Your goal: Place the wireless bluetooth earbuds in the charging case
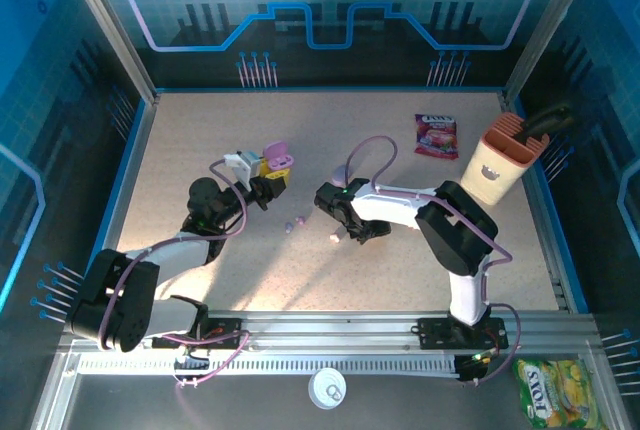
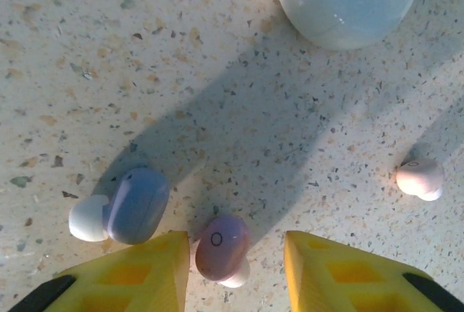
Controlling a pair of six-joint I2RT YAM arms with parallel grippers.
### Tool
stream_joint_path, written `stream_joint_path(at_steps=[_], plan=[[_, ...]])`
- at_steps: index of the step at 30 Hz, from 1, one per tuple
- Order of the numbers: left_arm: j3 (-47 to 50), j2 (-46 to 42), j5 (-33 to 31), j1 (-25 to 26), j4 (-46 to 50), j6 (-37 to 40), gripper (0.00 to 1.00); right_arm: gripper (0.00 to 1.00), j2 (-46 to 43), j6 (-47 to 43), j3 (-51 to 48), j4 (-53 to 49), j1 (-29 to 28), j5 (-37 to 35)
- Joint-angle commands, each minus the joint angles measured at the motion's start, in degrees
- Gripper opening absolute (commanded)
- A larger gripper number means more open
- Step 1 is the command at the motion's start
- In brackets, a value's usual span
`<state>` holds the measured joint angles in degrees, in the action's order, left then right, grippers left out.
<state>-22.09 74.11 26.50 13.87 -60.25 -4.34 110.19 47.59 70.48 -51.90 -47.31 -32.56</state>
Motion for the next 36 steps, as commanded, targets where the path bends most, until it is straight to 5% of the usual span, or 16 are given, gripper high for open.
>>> stream_joint_path(at_steps=[1, 18, 36], plan=[[-1.19, 0.44, 1.94, -0.43, -1.71, 0.65, 0.36, 0.38, 1.64, 0.73, 1.42, -0.40, -0.74, -0.67], [-1.20, 1.17, 3.24, -0.42, -2.16, 0.54, 0.35, 0.22, 0.55, -0.85, 0.60, 0.45, -0.11, 1.34], [-1.56, 2.89, 7.37, 4.78, 0.08, 6.06, 0.35, 0.23, -30.06, -11.15, -12.69, 13.88, 6.24, 24.19]])
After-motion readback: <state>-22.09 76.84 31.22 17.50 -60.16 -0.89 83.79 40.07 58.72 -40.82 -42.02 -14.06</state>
